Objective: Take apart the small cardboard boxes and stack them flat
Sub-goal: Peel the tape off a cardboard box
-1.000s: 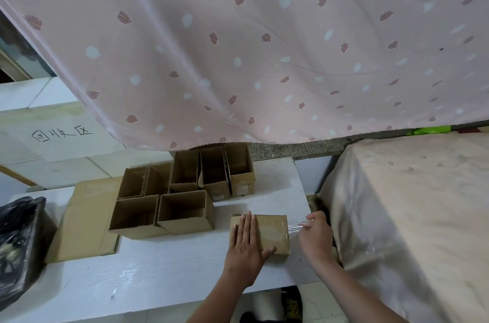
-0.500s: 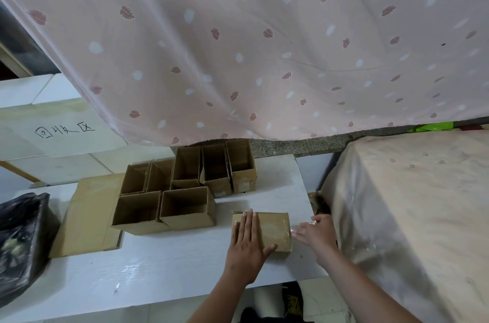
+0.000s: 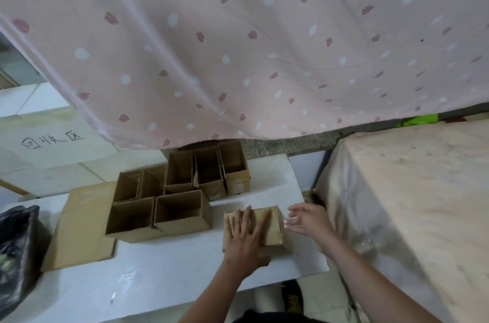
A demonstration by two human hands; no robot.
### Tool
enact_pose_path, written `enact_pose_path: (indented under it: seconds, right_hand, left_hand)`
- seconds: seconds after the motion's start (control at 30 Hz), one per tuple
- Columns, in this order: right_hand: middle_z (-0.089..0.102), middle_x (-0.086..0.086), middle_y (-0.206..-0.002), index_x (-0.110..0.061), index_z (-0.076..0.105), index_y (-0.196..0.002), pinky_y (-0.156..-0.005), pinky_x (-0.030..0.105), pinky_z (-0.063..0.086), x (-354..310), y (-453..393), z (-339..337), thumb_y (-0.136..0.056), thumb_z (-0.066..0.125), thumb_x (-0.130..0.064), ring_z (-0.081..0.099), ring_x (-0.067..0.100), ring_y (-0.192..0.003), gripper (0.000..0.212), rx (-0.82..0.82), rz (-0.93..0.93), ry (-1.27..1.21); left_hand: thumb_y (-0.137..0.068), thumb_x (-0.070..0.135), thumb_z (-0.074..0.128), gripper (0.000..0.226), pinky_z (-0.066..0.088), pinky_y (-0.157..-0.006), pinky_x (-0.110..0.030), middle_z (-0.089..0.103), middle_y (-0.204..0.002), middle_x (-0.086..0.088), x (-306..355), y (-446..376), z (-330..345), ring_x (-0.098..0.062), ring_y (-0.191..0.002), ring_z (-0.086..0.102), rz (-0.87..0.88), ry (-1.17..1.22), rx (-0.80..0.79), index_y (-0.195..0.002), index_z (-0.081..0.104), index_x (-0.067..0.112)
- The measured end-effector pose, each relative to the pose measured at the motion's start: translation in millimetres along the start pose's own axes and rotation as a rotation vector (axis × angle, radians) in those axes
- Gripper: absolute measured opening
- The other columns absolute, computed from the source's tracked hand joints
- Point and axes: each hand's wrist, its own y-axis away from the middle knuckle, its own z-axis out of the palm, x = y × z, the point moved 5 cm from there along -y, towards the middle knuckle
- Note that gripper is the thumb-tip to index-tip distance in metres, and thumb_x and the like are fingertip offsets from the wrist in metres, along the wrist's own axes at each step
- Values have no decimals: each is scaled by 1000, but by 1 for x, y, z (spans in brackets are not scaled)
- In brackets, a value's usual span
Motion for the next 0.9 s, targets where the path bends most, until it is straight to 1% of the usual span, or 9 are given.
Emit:
enact_pose_path:
  seconds: [0.07, 0.17, 0.27, 0.33, 0.47, 0.57, 0.73, 0.83, 0.9]
  right_hand:
    - [65, 23, -106, -1, 74, -83, -71, 41, 62, -11, 3, 11, -95, 42, 10, 74, 35, -80, 37, -74, -32, 8]
    - [67, 17, -106, -4, 76, -77, -69, 37, 62, -27, 11, 26, -95, 44, 9, 75, 34, -79, 39, -179, -90, 22]
    - [69, 19, -98, -7, 76, -73, -68, 33, 62, -36, 9, 31, -97, 45, 6, 75, 29, -77, 41, -140, -159, 98]
    - [68, 19, -101, -7, 74, -76, -71, 32, 61, -40, 4, 28, -97, 49, 2, 75, 27, -80, 35, -92, -202, 129]
    - [72, 6, -103, -18, 73, -85, -93, 41, 57, -44, -10, 15, -91, 70, -16, 72, 20, -95, 7, -50, -241, 246]
    - [72, 3, -104, -18, 73, -86, -101, 46, 51, -40, -16, 11, -88, 73, -21, 67, 21, -104, 3, -64, -190, 256]
    - [66, -10, -101, -33, 74, -70, -84, 24, 44, -48, -2, 23, -92, 63, -17, 60, 8, -102, 30, -73, -395, 636]
    - [67, -5, -105, -26, 79, -88, -81, 22, 42, -51, 3, 32, -93, 62, -14, 60, 10, -102, 21, -111, -430, 750]
    - [70, -5, -101, -28, 75, -109, -74, 20, 46, -49, 7, 39, -94, 55, -9, 65, 11, -96, 31, -153, -370, 727]
  left_hand:
    - [-76, 59, 67, 122, -13, -116, -64, -18, -165, -10, 6, -6, -13, -38, -151, -18, 30, 8, 37, -145, -34, 49]
    - [-74, 50, 64, 117, -6, -118, -63, 2, -164, -5, 7, -14, -26, -32, -153, -6, 37, 13, 104, -149, -25, 48]
    - [-72, 49, 66, 111, 14, -117, -49, 22, -152, -5, 1, -16, -32, -30, -145, 21, 18, 87, 137, -155, -7, 40]
    - [-72, 49, 70, 109, 23, -112, -42, 24, -150, -6, -8, -16, -31, -30, -139, 27, -34, 183, 146, -156, 2, 36]
    - [-73, 46, 79, 113, 28, -116, -43, 17, -155, -8, -28, -9, -22, -31, -142, 23, -102, 423, 137, -157, 3, 38]
    - [-73, 40, 83, 113, 28, -118, -45, 17, -156, -6, -34, -2, -20, -29, -144, 21, -70, 470, 174, -156, 6, 39]
    - [-76, 34, 82, 108, 25, -119, -47, 18, -158, -5, -41, 7, -12, -27, -146, 18, -124, 467, 166, -157, 10, 32]
    - [-83, 24, 74, 94, 24, -120, -45, 16, -159, -8, -46, 11, -8, -30, -148, 18, -175, 462, 162, -156, 14, 32]
    - [-90, 24, 66, 85, 17, -122, -46, 8, -163, -11, -46, 11, -4, -34, -151, 11, -179, 425, 143, -157, 14, 31]
